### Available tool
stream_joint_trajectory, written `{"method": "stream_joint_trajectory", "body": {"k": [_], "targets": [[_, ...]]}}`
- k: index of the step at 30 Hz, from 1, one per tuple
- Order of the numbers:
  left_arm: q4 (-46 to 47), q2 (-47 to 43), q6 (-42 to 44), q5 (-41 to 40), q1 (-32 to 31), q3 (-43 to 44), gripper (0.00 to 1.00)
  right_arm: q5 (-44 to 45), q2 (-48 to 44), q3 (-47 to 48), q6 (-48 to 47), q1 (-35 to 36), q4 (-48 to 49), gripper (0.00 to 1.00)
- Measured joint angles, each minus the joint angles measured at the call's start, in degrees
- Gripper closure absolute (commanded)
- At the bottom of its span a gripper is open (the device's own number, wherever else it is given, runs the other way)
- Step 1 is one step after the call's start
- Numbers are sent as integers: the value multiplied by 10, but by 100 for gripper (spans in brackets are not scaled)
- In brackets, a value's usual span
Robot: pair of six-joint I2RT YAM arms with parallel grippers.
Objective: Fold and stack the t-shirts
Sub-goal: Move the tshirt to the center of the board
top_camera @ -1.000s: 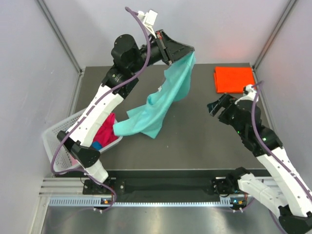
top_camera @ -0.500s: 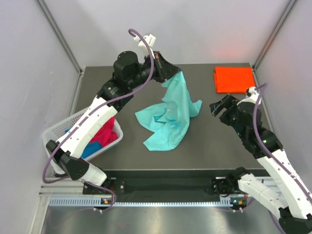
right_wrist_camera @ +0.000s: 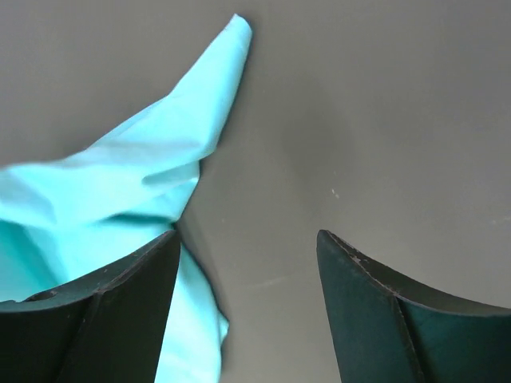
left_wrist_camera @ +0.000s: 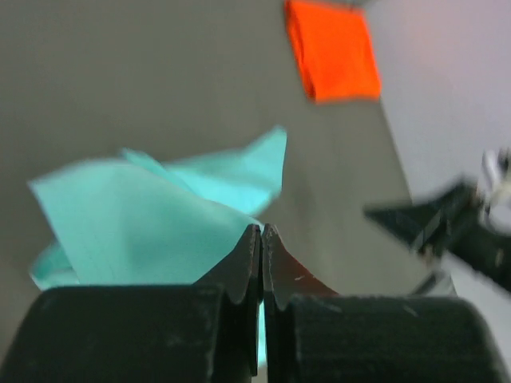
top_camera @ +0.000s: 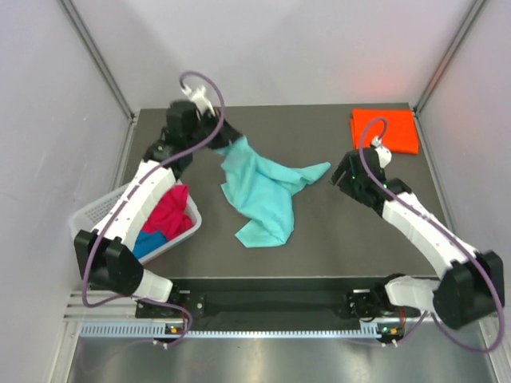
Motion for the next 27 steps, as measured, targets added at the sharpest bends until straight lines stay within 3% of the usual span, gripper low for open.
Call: {"method": "stream_joint_trajectory", "body": {"k": [4, 8, 14, 19, 22, 23, 24, 27], "targets": [[-17, -48, -23, 49, -41, -172, 100, -10, 129, 66, 4, -8, 14, 31], [-43, -94, -33, 65, -77, -262, 100, -34, 234, 137, -14, -8, 48, 31], [-49, -184, -37, 66, -98, -302, 100, -65, 372, 221, -42, -10, 64, 32], [-47, -189, -36, 56, -98, -306, 100, -73, 456, 271, -47, -10, 54, 37], [-54, -163, -33, 46, -98, -291, 100, -70, 481, 295, -47, -12, 41, 63], [-60, -151, -31, 39, -98, -278, 100, -69, 487, 304, -48, -13, 38, 87], [-71, -137, -26, 32, -97, -258, 100, -70, 493, 316, -52, -15, 33, 99], [-109, -88, -12, 12, -91, -168, 100, -78, 503, 359, -61, -27, 29, 100]]}}
